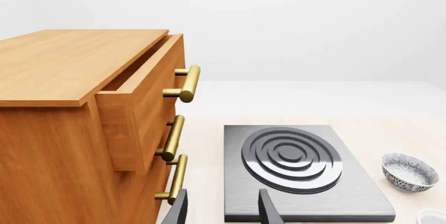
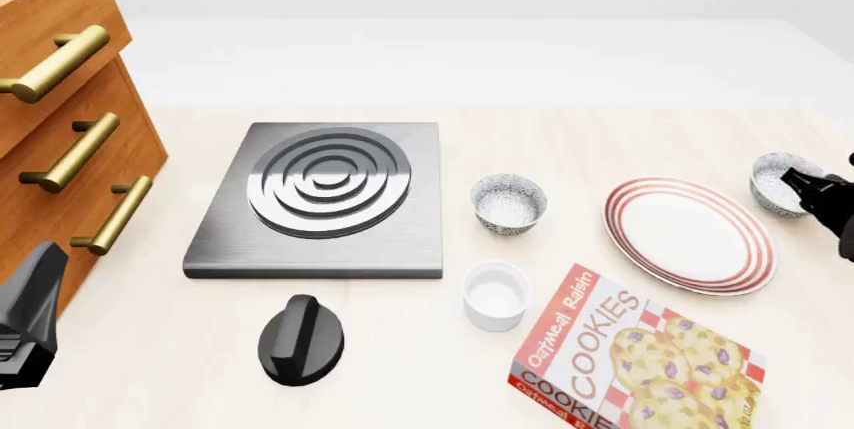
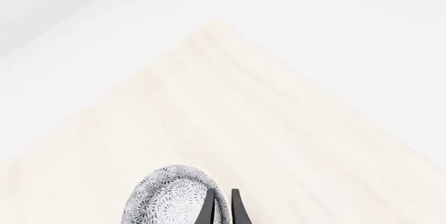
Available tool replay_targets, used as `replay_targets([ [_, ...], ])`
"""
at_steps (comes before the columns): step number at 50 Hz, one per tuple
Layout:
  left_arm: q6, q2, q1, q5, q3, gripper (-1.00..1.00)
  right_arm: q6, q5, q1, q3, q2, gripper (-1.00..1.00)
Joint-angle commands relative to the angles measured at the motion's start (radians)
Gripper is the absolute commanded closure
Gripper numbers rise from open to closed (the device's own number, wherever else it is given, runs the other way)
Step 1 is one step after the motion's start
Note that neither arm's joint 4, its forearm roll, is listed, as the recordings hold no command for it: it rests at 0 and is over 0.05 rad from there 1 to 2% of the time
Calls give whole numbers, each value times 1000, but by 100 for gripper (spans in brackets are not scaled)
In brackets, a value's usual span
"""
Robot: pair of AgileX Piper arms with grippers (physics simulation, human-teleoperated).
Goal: Pick the akita bowl next to the plate and place it on the plate.
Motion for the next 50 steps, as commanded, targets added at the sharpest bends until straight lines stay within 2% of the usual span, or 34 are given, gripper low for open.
replay_targets([
  [1, 0, 0, 0, 0, 0, -100, 8, 16, -1, 6, 19, 100],
  [50, 0, 0, 0, 0, 0, -100, 44, 104, 8, 89, -254, 100],
])
